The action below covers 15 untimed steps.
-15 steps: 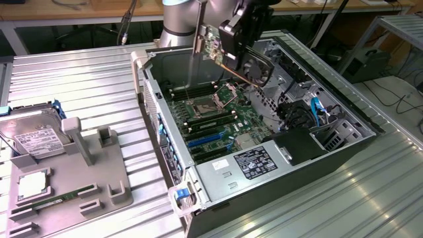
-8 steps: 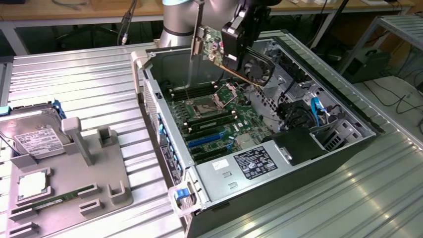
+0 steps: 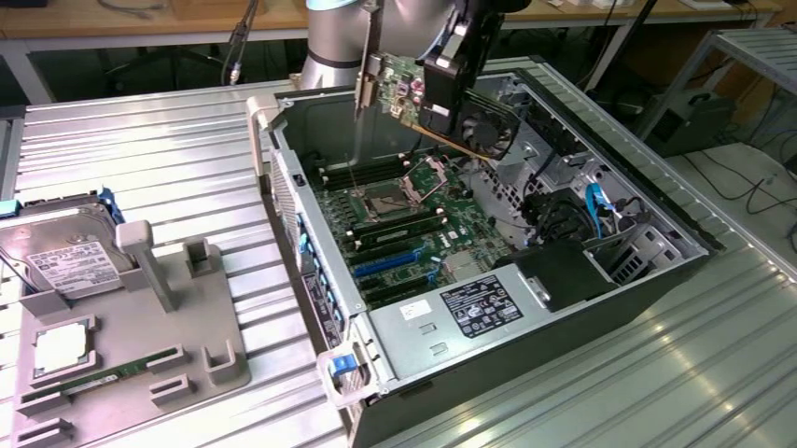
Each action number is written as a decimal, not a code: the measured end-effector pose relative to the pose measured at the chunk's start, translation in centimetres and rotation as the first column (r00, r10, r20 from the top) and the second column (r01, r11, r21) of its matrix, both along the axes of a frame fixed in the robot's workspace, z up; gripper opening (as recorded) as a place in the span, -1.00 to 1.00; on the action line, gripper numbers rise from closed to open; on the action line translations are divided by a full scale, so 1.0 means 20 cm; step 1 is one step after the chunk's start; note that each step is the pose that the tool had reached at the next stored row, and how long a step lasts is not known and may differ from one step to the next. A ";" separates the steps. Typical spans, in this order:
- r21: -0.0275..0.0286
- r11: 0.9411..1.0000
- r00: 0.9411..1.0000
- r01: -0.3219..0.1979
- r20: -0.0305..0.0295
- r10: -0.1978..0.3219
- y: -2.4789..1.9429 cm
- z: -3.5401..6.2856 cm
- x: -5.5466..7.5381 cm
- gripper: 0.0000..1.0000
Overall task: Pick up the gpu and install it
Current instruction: 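Insert the gpu into the slot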
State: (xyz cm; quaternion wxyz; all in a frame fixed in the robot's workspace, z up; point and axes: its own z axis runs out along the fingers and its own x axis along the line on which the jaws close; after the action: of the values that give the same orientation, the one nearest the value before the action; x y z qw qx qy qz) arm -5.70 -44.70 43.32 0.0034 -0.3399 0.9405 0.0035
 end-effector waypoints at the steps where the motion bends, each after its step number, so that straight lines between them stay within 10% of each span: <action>1: 0.000 1.000 1.000 -0.007 0.000 0.007 0.000 0.000 0.00 -0.44; 15: 0.000 0.988 0.988 -0.157 0.000 0.157 -0.006 -0.003 0.00 -0.44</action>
State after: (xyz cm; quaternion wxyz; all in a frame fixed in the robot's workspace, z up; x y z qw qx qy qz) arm -5.71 -44.82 43.26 0.0031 -0.4127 0.9108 0.0037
